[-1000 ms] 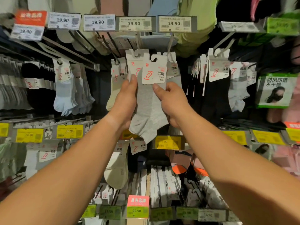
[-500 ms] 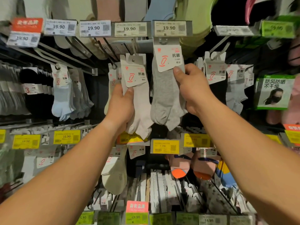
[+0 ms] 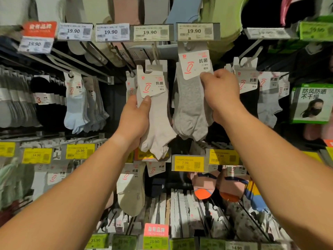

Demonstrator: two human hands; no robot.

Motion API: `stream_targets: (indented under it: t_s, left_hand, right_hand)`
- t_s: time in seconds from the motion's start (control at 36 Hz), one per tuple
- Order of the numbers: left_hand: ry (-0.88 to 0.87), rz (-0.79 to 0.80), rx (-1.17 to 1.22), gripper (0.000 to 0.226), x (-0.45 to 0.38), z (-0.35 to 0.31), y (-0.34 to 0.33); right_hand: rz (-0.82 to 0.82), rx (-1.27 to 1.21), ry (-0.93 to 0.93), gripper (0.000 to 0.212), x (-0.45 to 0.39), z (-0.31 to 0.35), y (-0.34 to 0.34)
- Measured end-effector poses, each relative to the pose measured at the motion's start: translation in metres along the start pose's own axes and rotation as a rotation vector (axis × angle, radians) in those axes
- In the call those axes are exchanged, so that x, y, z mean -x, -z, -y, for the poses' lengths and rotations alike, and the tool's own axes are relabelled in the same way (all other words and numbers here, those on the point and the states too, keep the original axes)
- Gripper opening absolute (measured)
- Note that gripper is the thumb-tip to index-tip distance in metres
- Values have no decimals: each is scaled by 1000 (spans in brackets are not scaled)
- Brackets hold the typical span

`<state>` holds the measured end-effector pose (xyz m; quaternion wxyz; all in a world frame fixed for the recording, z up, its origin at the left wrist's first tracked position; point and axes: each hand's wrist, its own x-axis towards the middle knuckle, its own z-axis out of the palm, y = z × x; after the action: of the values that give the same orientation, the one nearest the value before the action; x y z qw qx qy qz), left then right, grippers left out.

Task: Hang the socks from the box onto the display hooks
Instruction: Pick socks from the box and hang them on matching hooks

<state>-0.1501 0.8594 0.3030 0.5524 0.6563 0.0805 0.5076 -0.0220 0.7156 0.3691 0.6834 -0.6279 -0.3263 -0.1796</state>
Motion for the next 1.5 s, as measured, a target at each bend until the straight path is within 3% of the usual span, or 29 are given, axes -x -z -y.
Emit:
stream_targets:
  t_s: [0.28, 0.47, 0.56, 0.64, 0.72, 0.81, 0.89, 1.06, 1.39, 1.5]
  left_hand:
    - [12, 3, -26, 23, -3, 1, 0]
    - [32, 12, -19, 18, -3, -1, -7]
    - [21, 35, -2, 17, -4, -1, -12]
    - [-2, 72, -8, 23, -2, -3, -23]
    - [-53, 91, -104, 41, 0, -5, -40]
    - [-142, 75, -230, 40, 2, -12, -58]
    - [-237, -4, -396, 42, 1, -22, -70]
    - [-303, -13, -421, 37, 2, -29, -81]
    - [-175, 16, -434, 41, -20, -43, -89]
    - [-46, 40, -452, 45, -31, -34, -92]
  right_hand:
    - [56, 25, -107, 16, -23, -2, -12]
    - [199, 478, -179, 38, -27, -30, -23]
    - [83, 609, -19, 45, -16, -27, -17]
    - [19, 381, 140, 44, 12, -14, -13]
    - [212, 192, -10, 54, 37, -9, -25]
    - [136, 95, -55, 51, 41, -11, -28]
    - [71, 93, 19, 37, 35, -11, -17]
    - [57, 95, 136, 28, 30, -13, -6]
    - [75, 190, 38, 31, -2, -4, -5]
    - [158, 236, -46, 37, -14, -11, -12]
